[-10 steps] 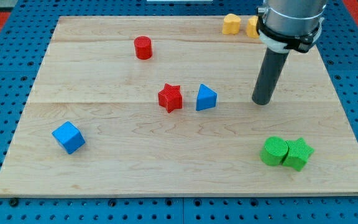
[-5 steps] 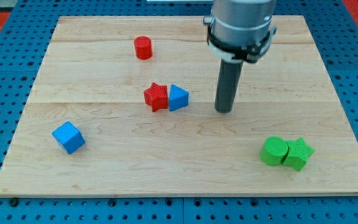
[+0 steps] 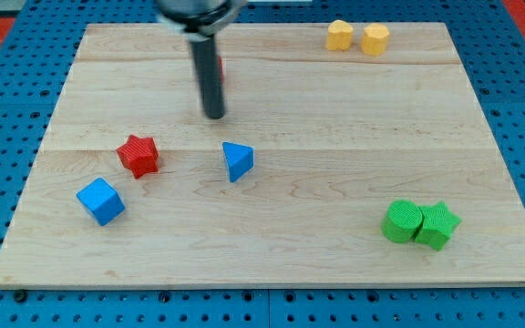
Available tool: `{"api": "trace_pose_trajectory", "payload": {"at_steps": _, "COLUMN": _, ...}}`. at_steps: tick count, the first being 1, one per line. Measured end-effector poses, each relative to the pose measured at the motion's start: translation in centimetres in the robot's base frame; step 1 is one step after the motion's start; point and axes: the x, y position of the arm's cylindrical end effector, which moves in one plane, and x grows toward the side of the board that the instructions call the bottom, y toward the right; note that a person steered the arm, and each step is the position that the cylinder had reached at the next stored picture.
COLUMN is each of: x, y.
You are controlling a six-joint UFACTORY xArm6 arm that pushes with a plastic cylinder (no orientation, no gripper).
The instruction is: Make a triangle with the blue triangle red star and blue cube at the bottom left of the board
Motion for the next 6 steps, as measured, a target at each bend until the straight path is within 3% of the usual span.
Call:
{"api": "trace_pose_trajectory", "payload": {"at_steps": 1, "x": 3.4, "y": 3.9}}
{"api": "trace_pose_trajectory", "payload": {"at_steps": 2, "x": 6.3, "y": 3.5}}
{"api": "trace_pose_trajectory", "payload": {"at_steps": 3, "x": 8.3, "y": 1.3}}
{"api": "trace_pose_trajectory", "payload": {"at_steps": 4, "x": 9.3, "y": -7.4}}
{"api": "trace_pose_trajectory", "payload": {"at_steps": 6, "x": 10.2, "y": -10.7}}
